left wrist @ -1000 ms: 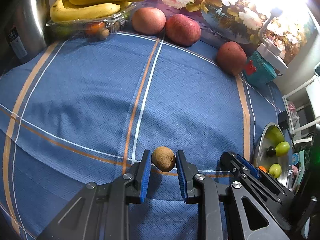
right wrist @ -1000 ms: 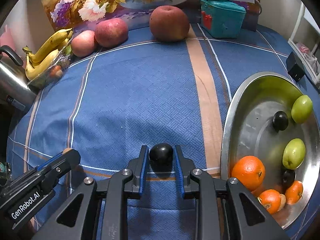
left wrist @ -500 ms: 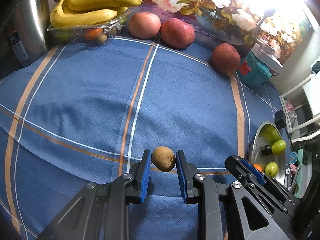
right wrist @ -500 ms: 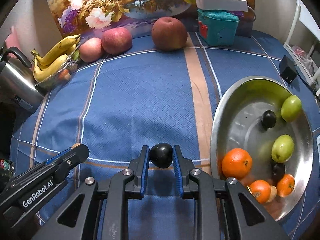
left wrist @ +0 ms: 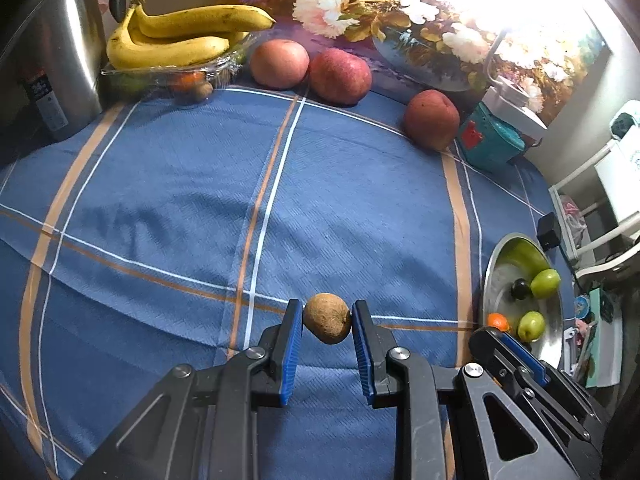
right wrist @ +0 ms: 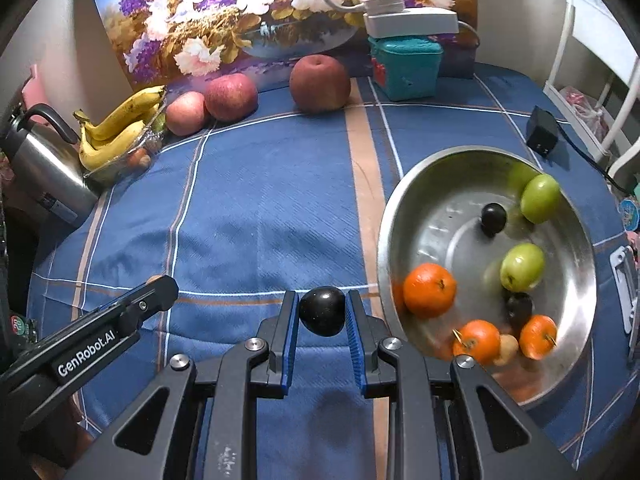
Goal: Organize fruits
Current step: 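Carry the plum with the right tool while the left tool carries the kiwi over the pan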
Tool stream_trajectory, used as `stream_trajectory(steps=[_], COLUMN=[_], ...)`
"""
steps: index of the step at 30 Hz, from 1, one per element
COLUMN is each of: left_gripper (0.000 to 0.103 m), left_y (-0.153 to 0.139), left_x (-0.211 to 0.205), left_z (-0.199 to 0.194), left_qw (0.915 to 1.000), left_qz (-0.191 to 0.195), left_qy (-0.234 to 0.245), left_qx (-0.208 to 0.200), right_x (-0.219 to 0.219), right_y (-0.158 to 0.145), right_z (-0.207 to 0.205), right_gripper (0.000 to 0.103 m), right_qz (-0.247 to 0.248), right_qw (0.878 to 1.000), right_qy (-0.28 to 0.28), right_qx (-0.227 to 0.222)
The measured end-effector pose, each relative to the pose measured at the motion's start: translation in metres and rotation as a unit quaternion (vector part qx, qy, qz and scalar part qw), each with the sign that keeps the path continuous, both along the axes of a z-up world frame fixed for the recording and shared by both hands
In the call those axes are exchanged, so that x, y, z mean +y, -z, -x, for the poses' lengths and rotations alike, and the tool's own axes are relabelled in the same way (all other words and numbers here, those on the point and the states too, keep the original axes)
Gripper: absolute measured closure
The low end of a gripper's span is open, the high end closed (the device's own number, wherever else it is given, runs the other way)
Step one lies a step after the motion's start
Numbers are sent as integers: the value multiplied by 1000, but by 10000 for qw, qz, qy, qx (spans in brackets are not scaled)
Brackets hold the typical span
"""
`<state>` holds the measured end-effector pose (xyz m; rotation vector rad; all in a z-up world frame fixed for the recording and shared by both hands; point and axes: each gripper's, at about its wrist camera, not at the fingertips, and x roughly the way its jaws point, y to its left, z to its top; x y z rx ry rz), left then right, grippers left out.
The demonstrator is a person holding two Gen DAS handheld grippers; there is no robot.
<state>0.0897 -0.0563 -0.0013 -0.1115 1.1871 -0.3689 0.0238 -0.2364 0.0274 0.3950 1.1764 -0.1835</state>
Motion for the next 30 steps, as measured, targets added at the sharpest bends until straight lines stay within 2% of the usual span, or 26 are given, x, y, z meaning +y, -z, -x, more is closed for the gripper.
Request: stream_trajectory(steps=[8,16,21,30], left_gripper=[76,76,76,76], left_y=[-10,-18,-16,-17], left_x=[-1,-18,-35,-75], left_z=[15,27,32,43], left_qw=[9999,9994,9987,9953], left_qz=[23,-87,-162,-72], left_qy=[12,186,381,887], left_qx=[-109,-273,-302,-370], right_x=[-3,-18,-38,-86], right_y=[-15,-10,-4,2], right_z=[22,28,32,48], right_gripper=[79,79,79,79], right_qz=[-48,-87,-92,-66], right_qw=[9999,9996,9986,9929], right_qy=[79,252,525,1189], right_qx=[-139,-92,-26,-21])
